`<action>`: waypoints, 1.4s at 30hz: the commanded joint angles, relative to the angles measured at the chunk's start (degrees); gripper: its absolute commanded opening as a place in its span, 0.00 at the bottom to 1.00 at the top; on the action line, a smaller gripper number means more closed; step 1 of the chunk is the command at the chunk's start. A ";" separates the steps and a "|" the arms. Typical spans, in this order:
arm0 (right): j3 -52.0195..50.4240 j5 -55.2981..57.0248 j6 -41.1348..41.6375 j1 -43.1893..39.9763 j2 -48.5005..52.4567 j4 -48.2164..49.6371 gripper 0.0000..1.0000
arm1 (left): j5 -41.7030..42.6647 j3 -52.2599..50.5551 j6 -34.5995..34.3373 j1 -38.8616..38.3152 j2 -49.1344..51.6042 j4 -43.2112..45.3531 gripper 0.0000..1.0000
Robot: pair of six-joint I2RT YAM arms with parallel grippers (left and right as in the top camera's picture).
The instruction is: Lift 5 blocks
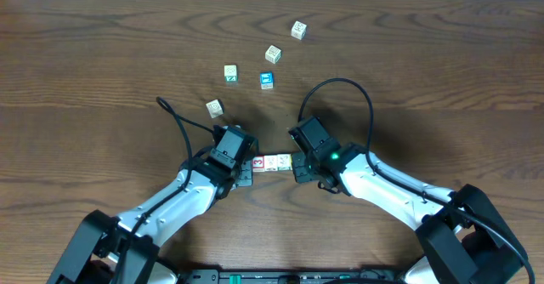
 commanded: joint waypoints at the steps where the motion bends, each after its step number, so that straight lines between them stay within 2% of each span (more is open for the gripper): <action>1: 2.69 -7.91 -0.46 2.47 -0.24 1.09 0.01 | 3.48 2.23 1.22 -0.68 -1.75 0.48 0.07; 32: 2.69 -6.84 0.42 0.90 -0.24 0.87 0.01 | 3.67 2.23 1.36 -2.05 0.66 0.55 0.07; 37: 2.69 -6.84 0.42 0.90 -0.24 0.90 0.05 | 3.65 2.23 1.36 -2.05 0.66 0.68 0.08; 42: 2.69 -6.84 0.42 0.90 -0.24 0.87 0.14 | 3.65 2.23 1.36 -2.05 0.66 0.68 0.12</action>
